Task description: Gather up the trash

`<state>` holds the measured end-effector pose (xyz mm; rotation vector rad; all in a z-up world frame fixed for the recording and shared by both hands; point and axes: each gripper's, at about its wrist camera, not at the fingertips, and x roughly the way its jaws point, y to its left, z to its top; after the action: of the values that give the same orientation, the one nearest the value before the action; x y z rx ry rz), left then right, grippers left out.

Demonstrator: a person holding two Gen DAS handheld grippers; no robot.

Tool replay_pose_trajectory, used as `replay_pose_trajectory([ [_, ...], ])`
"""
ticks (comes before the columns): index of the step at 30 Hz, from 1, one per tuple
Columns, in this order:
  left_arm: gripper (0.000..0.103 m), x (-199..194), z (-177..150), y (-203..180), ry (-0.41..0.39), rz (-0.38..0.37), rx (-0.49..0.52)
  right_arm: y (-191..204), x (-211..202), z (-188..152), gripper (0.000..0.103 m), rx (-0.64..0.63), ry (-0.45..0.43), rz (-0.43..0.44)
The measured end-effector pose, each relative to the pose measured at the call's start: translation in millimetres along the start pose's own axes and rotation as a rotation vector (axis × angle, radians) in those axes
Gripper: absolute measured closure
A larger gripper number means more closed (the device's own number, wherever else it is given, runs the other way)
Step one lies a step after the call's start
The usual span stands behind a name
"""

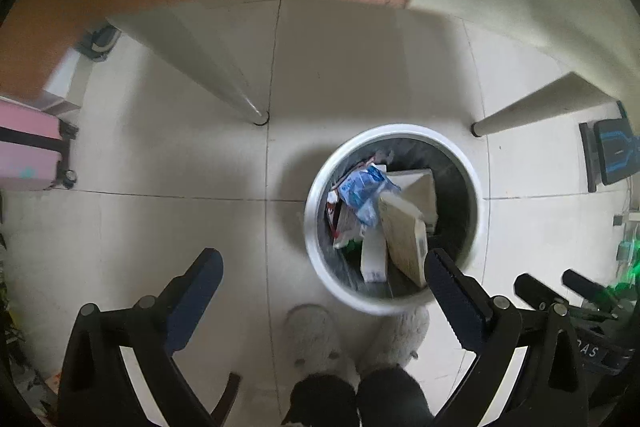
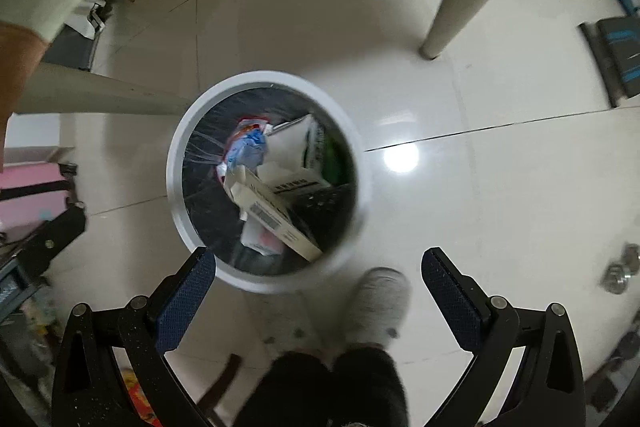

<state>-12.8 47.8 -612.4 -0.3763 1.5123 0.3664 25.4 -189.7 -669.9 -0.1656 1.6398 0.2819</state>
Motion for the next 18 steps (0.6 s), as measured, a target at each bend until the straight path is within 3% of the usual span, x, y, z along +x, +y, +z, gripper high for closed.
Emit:
replay_pose_trajectory([
  [6,0.0,-84.5,-24.9,-10.3,0.009,-0.001,0.021,-5.2,-112.2,-22.9,0.0,-0.015,-0.04,-0.038],
  [12,0.0,-197.1,-44.8,-21.7,0.002,-0.004,0.03,-1.1,-244.8,-56.4,0.0,-0.04,-0.073,-0.01],
  [18,0.0,-313.6,-61.8,-30.2,-0.036,-0.072,0.032,-0.7,-374.4,-95.5,0.0,-0.055,-0.114,0.051],
])
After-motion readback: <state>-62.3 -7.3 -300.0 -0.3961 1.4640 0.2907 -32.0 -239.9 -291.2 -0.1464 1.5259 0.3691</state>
